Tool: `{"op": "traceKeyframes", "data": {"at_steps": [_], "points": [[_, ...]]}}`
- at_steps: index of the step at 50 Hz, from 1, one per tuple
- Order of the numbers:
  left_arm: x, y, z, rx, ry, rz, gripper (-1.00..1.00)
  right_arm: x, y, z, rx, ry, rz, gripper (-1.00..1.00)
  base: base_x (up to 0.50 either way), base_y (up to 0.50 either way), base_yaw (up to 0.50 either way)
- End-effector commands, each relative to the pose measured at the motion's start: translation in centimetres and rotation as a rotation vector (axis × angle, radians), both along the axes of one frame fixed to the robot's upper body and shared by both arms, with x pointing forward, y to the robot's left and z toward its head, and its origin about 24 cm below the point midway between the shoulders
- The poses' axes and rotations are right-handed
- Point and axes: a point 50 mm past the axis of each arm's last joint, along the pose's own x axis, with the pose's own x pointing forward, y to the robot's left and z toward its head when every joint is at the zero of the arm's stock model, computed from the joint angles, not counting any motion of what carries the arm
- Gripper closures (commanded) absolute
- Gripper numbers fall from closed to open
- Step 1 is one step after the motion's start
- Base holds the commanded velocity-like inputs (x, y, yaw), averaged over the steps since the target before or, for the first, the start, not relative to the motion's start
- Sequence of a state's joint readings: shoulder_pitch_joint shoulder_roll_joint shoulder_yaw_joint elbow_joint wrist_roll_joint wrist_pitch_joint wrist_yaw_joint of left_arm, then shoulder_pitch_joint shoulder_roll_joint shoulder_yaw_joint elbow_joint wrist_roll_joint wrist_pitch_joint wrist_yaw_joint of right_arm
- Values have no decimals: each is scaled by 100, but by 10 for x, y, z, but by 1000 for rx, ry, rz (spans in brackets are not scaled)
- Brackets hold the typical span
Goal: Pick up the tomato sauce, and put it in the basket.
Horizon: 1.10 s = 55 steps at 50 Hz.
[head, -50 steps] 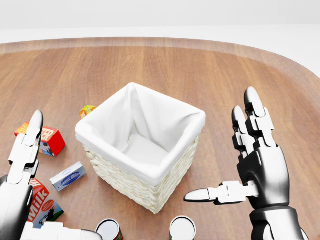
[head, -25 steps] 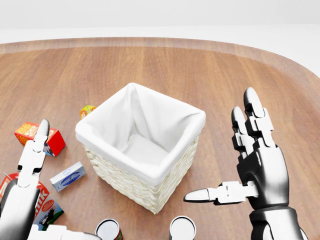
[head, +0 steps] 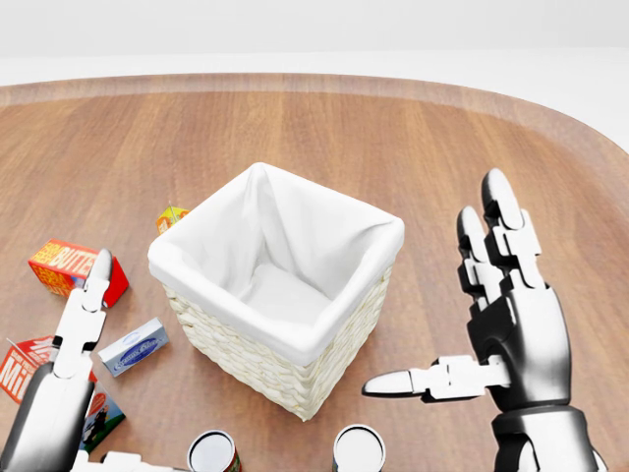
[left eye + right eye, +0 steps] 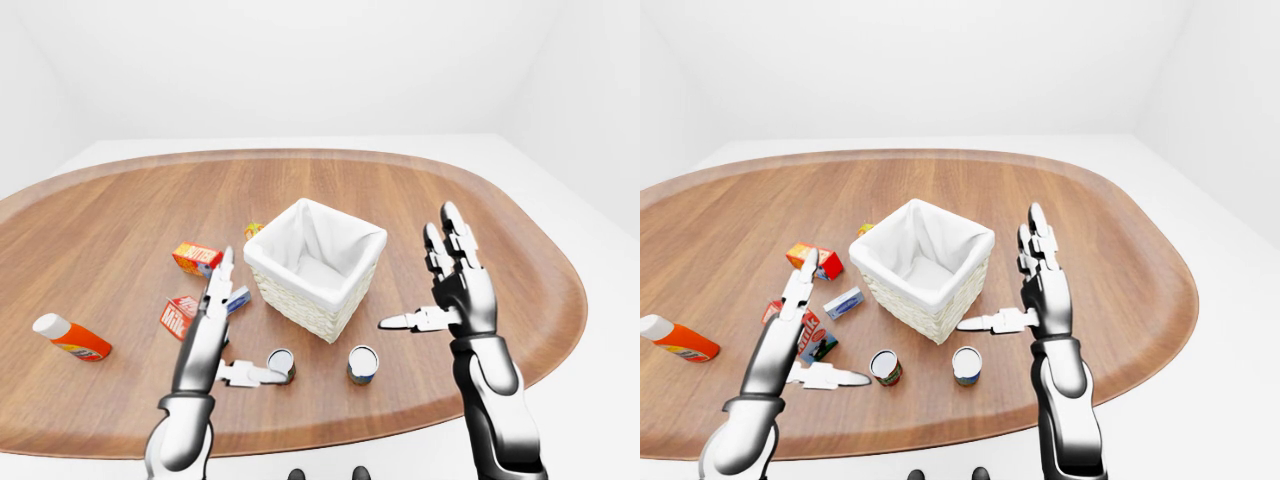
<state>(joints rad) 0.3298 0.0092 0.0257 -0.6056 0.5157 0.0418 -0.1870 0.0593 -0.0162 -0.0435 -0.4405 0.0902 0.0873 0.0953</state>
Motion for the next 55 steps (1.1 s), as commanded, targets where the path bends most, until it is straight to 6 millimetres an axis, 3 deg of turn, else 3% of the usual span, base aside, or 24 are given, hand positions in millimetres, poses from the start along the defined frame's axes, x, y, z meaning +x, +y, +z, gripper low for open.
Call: {"op": "traceKeyframes", "data": {"at_steps": [1,55], "points": [[0,-3,-7,24,8,-6,-100,1,-1,1,1,-3,-1,-100,0,0,0],[5,-12,-46,88,71,-1,-100,0,1,-2,1,11,2,-100,0,0,0]]}}
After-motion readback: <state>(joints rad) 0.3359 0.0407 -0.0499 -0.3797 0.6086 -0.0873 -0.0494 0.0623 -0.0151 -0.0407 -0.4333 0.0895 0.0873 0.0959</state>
